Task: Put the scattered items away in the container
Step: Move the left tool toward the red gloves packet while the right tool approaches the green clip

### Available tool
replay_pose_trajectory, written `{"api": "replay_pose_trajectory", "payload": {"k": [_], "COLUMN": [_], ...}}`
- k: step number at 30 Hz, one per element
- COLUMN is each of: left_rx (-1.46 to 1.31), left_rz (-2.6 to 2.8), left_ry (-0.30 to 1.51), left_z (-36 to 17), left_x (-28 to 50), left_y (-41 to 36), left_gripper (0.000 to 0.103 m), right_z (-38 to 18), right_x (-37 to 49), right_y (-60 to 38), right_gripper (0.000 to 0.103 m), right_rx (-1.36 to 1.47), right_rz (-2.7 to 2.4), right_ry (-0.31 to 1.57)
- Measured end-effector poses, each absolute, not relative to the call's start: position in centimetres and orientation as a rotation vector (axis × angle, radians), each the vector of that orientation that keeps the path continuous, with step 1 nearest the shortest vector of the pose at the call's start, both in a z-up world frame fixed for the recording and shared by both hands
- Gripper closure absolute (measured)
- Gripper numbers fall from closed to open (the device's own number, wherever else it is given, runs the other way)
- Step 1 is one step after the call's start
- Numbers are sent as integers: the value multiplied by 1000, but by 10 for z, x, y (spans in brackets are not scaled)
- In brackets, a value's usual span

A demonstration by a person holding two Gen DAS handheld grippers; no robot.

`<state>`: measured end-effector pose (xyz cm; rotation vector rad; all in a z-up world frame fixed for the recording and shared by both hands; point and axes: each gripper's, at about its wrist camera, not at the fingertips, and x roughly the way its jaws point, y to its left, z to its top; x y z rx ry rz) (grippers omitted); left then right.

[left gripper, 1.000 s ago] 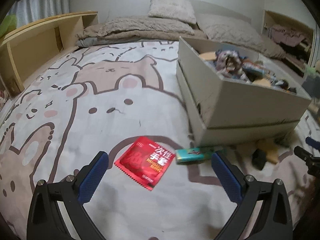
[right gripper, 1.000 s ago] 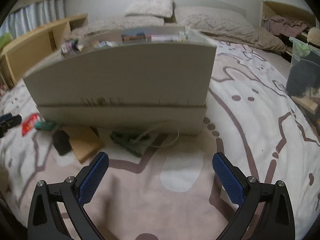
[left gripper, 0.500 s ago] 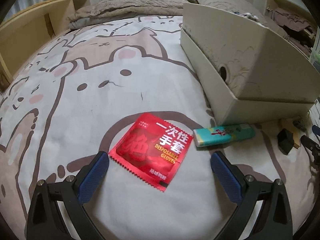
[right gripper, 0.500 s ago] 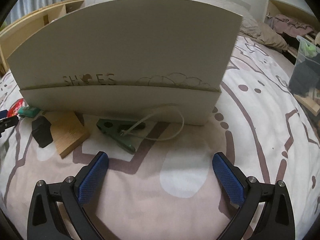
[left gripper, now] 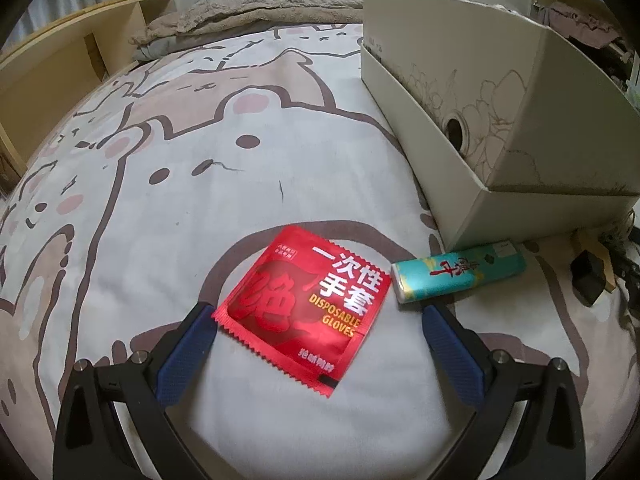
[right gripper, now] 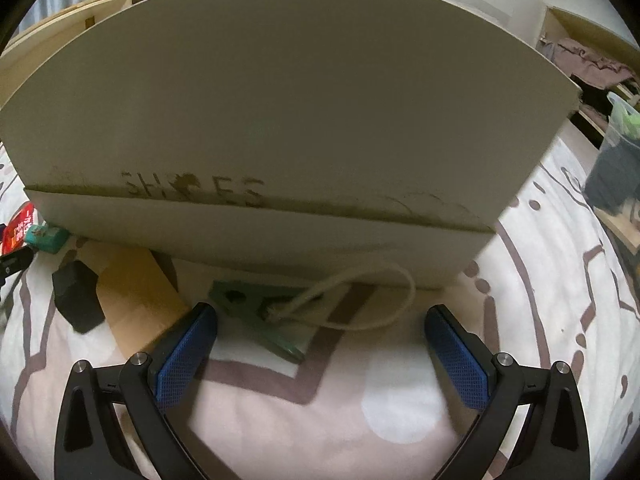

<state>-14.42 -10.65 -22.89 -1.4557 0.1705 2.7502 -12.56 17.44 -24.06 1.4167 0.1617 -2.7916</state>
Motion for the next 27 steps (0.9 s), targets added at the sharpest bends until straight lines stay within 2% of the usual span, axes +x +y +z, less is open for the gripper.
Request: {"api": "replay_pose_trajectory", "payload": {"k": [14,23,27], "left_rx": [-1448,-1451,-1458], "left_rz": [2760,2759,2747], "left_ry": [183,165,150], "left_z": [-230,-228,-227], "left_x": [-142,-145,-151], "left_y": [-105,-107,-109], "left_gripper": [0,0,0], "right_z": [-251,-254,-255], "right_x": [-114,-106,-100], "right_y": [182,178,185], "right_gripper": [0,0,0], "right_rx": [1351,1355,1351], "right_rz": [-2860,-2938,-2976], "right_ry": [-26,-51,-147]}}
